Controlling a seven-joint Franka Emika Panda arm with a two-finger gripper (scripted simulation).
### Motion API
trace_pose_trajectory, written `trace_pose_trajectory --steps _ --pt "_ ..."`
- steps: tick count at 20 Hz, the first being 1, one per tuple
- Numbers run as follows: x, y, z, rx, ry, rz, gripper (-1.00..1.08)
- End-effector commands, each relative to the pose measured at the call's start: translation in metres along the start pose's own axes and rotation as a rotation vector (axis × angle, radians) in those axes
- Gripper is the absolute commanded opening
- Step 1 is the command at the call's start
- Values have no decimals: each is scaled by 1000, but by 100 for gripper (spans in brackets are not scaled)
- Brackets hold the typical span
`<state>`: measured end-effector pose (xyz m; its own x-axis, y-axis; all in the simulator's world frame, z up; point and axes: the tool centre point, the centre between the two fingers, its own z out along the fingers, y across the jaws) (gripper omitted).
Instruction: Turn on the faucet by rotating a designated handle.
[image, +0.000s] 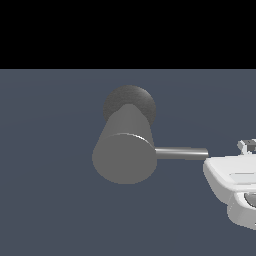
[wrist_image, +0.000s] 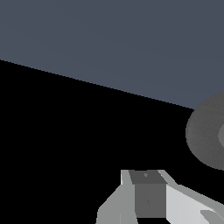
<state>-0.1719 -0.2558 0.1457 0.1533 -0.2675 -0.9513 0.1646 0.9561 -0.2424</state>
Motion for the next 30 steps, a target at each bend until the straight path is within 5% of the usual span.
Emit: trace_pose_trajectory --steps 1,30 --pt "10 8 -5 -2 29 23 -100" --pt "17 67 -1 -57 74 145 -100"
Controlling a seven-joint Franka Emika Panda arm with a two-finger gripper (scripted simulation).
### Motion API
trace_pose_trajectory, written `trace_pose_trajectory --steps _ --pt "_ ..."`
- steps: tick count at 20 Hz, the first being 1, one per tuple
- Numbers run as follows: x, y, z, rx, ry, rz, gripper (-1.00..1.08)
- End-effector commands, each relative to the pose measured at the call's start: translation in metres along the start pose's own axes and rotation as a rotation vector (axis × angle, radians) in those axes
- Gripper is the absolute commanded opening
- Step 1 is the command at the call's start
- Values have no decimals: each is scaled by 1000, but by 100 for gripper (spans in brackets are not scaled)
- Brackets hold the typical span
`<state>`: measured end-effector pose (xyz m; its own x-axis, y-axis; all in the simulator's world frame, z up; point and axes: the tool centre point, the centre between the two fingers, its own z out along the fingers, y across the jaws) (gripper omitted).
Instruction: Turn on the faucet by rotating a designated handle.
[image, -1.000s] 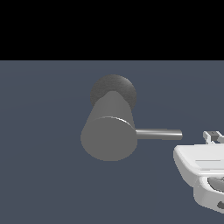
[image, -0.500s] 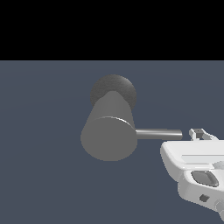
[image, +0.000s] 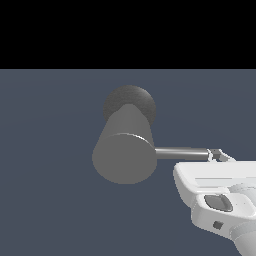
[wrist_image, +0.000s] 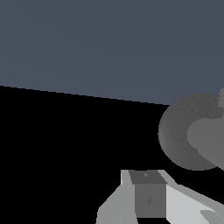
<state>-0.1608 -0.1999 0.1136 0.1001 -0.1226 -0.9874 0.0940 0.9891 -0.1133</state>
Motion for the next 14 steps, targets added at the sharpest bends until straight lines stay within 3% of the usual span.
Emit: trace_pose_trajectory --steps 1,14 --pt "2 6 0 -5 6 9 -100" --pt "33 49 -16 -43 108 126 -100"
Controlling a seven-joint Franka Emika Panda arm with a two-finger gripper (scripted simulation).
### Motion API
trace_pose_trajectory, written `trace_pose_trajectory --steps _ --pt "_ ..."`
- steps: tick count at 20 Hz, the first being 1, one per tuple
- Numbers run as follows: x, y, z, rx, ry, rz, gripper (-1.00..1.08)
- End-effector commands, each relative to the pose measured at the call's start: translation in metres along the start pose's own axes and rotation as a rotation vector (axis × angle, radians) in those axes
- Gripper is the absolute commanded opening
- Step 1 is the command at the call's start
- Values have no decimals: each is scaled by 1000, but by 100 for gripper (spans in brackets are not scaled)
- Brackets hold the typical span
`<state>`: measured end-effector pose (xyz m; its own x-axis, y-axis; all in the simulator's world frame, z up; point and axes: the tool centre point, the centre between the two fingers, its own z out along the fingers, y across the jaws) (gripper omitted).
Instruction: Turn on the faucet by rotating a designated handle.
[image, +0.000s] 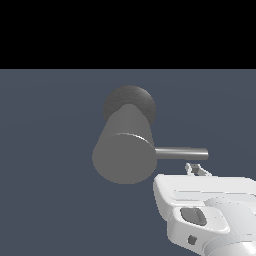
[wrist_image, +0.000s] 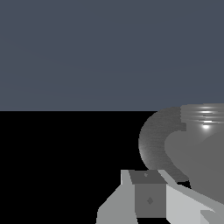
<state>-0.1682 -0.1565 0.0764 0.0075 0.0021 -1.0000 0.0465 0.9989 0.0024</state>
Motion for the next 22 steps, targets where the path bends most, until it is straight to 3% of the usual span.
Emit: trace_pose_trajectory --steps 1,5,22 --pt "2 3 -1 -2 7 8 -100" --pt "2 2 -1 -2 6 7 -100" --pt "-54 -3 -1 -3 7 7 -100"
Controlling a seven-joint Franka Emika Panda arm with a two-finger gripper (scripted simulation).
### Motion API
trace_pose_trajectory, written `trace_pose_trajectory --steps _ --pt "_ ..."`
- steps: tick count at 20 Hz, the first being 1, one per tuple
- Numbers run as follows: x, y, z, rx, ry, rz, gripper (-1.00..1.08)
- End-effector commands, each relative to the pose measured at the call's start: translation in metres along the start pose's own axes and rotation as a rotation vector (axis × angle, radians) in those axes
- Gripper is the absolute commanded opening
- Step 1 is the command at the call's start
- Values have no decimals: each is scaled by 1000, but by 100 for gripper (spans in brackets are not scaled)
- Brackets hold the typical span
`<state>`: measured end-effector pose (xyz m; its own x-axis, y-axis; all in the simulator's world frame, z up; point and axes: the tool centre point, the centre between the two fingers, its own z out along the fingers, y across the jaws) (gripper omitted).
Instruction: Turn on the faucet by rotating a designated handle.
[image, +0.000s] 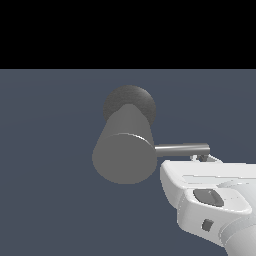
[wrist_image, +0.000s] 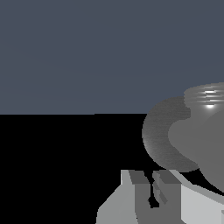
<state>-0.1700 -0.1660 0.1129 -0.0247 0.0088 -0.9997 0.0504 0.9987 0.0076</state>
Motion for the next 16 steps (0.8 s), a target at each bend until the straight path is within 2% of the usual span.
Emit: trace_pose_trajectory --steps 1,3,4,16 --pt "-20 6 0 -6 -25 2 -100" --pt "-23 6 0 -6 -25 3 -100" --pt "-3 -2 0 2 6 2 -100" --pt "-44 11 -1 -2 -8 2 -100"
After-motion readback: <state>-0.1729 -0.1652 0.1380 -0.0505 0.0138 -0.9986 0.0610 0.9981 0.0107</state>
